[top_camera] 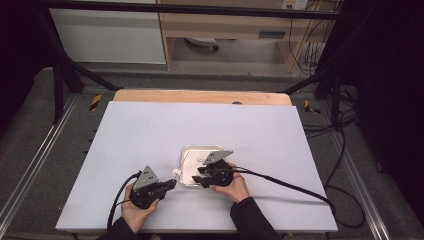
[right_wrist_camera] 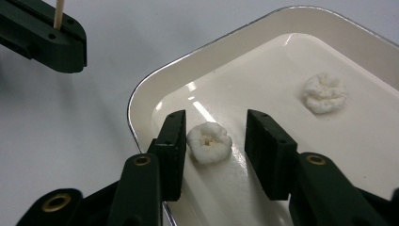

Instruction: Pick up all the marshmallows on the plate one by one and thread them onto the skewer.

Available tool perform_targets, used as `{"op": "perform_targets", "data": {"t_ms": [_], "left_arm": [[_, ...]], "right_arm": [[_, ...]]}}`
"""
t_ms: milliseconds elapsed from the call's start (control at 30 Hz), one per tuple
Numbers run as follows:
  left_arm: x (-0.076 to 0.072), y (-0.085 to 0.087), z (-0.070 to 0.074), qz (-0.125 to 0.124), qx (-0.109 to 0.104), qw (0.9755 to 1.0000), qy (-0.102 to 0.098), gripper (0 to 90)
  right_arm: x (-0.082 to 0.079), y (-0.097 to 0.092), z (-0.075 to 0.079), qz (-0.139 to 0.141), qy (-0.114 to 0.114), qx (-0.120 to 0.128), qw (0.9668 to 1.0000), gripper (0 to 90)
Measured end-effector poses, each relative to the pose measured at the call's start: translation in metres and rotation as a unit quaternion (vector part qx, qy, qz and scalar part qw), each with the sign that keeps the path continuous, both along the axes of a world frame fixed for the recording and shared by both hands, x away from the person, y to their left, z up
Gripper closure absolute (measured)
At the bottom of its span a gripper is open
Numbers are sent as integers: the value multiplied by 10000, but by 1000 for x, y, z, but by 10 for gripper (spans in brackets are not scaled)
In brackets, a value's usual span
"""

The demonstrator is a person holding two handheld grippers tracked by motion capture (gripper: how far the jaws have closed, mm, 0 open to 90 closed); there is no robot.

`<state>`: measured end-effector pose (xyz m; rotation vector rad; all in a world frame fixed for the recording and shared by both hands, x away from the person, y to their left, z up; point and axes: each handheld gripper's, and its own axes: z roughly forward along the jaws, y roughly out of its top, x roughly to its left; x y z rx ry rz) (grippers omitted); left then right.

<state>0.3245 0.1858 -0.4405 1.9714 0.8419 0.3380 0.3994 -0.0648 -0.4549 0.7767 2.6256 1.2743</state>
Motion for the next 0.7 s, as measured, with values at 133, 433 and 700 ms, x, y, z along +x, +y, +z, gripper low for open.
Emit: {"op": "perform_targets", "data": {"t_ms": [133,433,700], "left_arm": [[0,0,0,-1,2,10000,5,884],[0,0,0,-26,2,10000,-6,884],[-1,0,0,-31,-12,10000,-9,884]], "right_arm": [[-1,1,-1,56,-27,31,10000,655],[-2,0,-1,6,-16,33,10000,711],[-2,-8,21,-114,-7,380,9992,721]]}}
